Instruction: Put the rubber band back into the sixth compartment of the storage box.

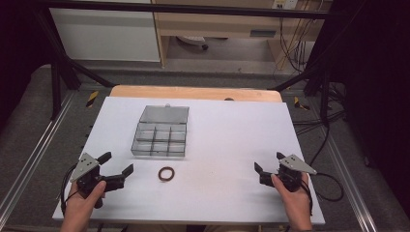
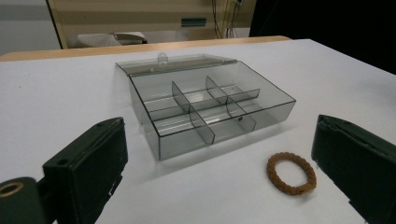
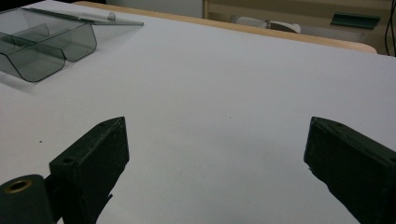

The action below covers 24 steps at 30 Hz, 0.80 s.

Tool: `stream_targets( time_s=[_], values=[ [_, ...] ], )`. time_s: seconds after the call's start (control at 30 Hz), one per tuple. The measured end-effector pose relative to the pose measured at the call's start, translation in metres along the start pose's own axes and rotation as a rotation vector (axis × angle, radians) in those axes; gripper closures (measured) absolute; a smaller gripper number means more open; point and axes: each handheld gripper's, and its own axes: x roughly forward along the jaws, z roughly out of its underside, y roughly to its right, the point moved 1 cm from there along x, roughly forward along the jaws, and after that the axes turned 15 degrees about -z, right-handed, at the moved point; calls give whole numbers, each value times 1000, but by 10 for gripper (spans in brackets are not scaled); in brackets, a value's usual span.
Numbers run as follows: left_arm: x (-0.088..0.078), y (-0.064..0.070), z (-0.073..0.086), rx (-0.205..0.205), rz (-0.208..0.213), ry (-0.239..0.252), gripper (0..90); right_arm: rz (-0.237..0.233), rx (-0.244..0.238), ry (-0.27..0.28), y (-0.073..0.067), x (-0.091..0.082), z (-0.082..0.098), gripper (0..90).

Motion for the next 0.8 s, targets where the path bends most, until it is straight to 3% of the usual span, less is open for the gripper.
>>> stream_targets(
  time_s=[0.2,0.8],
  values=[
    [1,7,0,37,19,-6,42,6,22,-4,2,0,0,60],
    [6,25,2,84,60,-16,46,-15,4,-47,-6,8,0,51]
  ],
)
